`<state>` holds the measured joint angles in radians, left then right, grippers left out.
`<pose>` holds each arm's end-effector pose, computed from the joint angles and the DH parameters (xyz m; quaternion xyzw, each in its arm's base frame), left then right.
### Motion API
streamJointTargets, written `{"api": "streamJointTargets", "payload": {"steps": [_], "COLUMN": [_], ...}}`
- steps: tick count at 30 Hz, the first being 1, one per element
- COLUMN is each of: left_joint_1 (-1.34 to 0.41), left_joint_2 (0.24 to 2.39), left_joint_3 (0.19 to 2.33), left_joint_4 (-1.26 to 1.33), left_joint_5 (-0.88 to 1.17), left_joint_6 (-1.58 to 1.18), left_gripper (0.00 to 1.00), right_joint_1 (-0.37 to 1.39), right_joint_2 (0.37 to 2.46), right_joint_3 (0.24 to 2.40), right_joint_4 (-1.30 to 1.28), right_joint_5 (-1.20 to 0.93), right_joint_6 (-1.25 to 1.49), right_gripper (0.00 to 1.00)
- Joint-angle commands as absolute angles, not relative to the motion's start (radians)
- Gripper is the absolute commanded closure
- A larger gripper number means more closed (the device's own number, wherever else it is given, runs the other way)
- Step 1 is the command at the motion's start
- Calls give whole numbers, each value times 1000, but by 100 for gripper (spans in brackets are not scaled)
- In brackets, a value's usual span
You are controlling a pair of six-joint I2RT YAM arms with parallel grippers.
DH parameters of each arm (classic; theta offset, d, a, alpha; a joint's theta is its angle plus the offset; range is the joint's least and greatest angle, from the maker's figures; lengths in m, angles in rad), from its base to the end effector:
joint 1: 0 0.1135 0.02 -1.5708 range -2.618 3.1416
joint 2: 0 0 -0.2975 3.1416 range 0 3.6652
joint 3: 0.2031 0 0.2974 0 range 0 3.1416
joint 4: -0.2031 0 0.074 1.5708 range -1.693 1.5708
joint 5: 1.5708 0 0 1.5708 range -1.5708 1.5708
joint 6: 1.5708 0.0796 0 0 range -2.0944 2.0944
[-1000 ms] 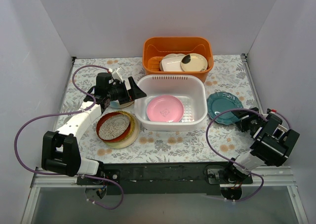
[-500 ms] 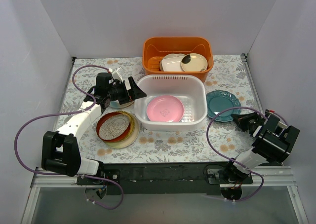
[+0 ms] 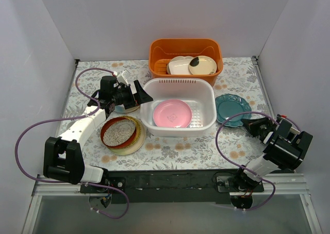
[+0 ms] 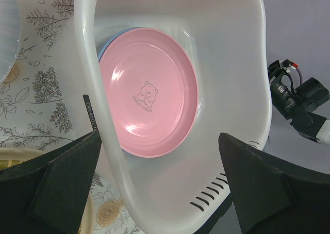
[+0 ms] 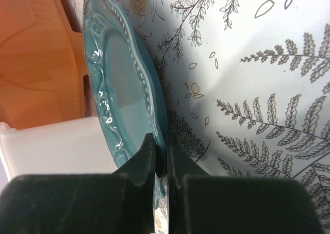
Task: Place the plates into the plastic bin on the countertop
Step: Pick up the plate at the center of the board, then place the plate in the plastic bin.
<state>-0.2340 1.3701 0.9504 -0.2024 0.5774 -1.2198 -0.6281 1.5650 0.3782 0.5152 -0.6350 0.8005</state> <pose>0.3454 -0.1270 0.2591 -0.2889 0.8128 -0.4802 0.1589 0.2633 -0.1329 0.0775 0.4580 0.7353 0.3157 0.3871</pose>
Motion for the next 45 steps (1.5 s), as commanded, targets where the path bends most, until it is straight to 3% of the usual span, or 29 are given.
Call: {"api": "streamJointTargets", "payload": {"steps": [1, 25, 45], "left_joint_1": [-236, -236, -236], "left_joint_2": [1347, 1298, 1266], "left_joint_3": [956, 1011, 933], "left_joint_4": [-178, -258, -175], "left_joint_5": [607, 634, 689], "left_joint_6": [-1210, -1146, -1184], "left_gripper": [2, 2, 2], "right_joint_1": [-620, -621, -624], "right_joint_2": [1559, 1091, 885], "right_joint_3": [360, 469, 678], "right_joint_4": [502, 267, 104], "right_joint_5": [-604, -620, -580], "right_joint_6": [767, 833, 808], "right_gripper": [99, 99, 99]}}
